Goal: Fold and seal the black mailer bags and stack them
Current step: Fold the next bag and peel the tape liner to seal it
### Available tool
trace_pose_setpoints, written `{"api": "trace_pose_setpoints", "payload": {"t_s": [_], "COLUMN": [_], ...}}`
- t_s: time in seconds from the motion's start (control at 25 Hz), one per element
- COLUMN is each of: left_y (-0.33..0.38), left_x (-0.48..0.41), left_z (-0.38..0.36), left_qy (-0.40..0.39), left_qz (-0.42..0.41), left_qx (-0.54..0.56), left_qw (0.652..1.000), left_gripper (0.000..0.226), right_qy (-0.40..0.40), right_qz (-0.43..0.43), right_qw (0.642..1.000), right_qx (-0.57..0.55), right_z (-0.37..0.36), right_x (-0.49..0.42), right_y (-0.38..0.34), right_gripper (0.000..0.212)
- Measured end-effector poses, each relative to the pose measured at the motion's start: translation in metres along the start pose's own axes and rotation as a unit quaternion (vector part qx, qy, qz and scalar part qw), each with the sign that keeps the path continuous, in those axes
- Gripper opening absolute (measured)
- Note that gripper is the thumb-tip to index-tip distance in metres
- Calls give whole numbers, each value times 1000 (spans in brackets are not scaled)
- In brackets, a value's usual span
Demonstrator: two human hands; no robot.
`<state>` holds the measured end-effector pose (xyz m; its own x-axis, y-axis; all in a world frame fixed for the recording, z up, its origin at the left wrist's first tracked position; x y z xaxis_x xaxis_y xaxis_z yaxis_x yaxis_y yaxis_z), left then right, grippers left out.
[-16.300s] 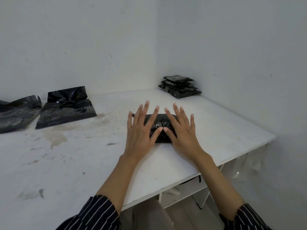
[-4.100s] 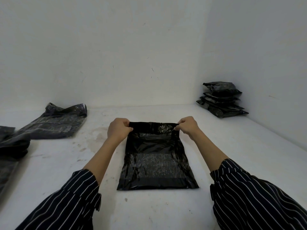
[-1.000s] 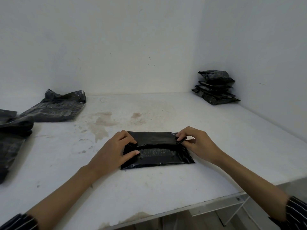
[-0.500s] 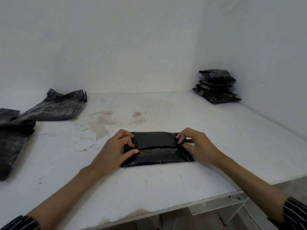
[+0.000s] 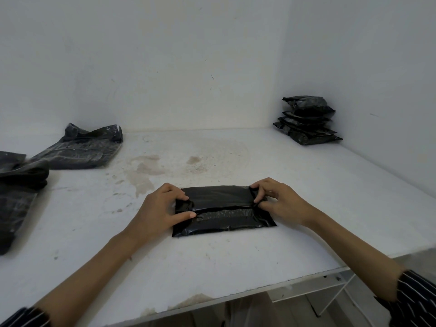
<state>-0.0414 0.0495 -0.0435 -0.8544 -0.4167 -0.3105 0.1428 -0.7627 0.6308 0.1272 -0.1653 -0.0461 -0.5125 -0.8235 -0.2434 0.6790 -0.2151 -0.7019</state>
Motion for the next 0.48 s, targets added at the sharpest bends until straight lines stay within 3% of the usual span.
{"api": "trace_pose_setpoints", "payload": {"t_s": [0.2, 0.32, 0.48], "left_y": [0, 19, 52], "left_x": [2, 5, 3], "left_z": [4, 6, -26], "left_qy": [10, 52, 4], "left_qz": [-11, -69, -96], "left_qx": [-47, -149, -157], "left_qw": [999, 985, 983], "left_gripper": [61, 52, 62], "right_qy": [-2, -2, -7], "right_qz": [-2, 3, 11], "right_qw": [1000, 1000, 1000], "right_qx": [14, 21, 28], "right_z": [-1, 0, -2], "right_x": [2, 3, 4], "right_y": [0, -1, -6], "right_gripper": [14, 14, 15]}}
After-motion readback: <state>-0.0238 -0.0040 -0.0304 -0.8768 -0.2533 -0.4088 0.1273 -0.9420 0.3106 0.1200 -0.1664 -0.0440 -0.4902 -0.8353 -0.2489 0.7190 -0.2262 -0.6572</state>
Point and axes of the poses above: each hand's wrist, its own x-axis away from the middle knuckle, its own z-axis out of the back of the hand, y = z × x, the point moved 7 cm from there along -x, towards the middle knuckle, and after that the axes turned 7 degrees about z, right-handed, at the moved point
